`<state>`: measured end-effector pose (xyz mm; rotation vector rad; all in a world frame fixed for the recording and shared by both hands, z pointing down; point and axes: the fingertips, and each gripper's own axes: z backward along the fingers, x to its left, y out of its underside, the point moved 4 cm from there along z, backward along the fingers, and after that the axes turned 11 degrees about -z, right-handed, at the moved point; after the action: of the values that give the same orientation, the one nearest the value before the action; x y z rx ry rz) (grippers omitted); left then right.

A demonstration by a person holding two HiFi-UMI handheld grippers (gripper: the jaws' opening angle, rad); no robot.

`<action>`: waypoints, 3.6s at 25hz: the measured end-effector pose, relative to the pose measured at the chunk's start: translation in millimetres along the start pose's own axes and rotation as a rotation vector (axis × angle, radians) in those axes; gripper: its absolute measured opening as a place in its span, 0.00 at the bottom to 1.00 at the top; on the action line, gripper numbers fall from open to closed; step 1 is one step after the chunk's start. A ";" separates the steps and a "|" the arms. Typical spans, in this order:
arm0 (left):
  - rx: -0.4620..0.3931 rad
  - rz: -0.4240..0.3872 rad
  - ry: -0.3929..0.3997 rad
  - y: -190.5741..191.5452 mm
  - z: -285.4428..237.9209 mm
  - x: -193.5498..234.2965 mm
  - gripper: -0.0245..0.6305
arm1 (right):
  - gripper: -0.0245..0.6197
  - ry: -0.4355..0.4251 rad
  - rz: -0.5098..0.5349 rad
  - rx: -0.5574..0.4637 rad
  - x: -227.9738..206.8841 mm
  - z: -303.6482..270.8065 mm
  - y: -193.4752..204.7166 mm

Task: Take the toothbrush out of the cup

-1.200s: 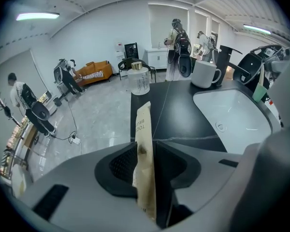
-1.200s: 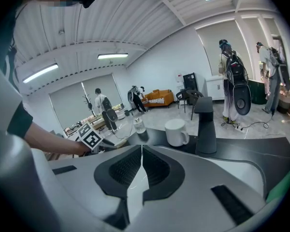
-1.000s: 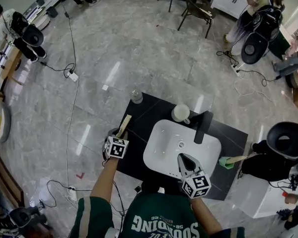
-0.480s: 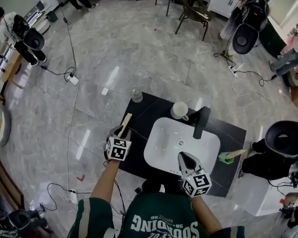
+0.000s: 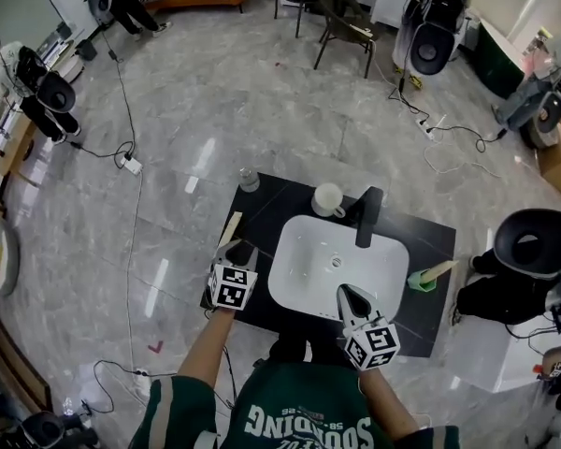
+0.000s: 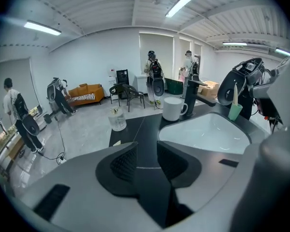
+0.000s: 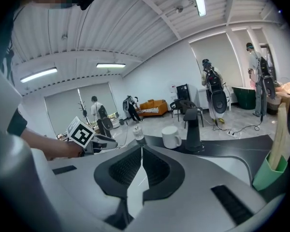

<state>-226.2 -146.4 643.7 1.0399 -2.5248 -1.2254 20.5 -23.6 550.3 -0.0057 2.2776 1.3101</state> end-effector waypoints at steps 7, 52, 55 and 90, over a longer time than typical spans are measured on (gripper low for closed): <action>-0.082 -0.048 0.073 -32.5 6.5 -38.3 0.05 | 0.10 0.075 -0.034 -0.063 -17.9 32.8 -3.1; -0.364 -0.239 0.590 -234.7 -49.4 -377.4 0.31 | 0.10 0.283 -0.139 -0.193 -211.4 207.1 -27.3; -0.380 -0.246 0.596 -245.9 -56.0 -387.3 0.32 | 0.10 0.296 -0.146 -0.197 -220.7 214.3 -26.4; -0.250 -0.196 0.723 -235.3 -132.7 -460.6 0.17 | 0.10 0.383 -0.200 -0.185 -273.5 250.0 -11.2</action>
<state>295.8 -34.7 629.7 1.3738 -1.7142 -0.9359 367.5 106.6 556.9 -0.5785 2.3719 1.5072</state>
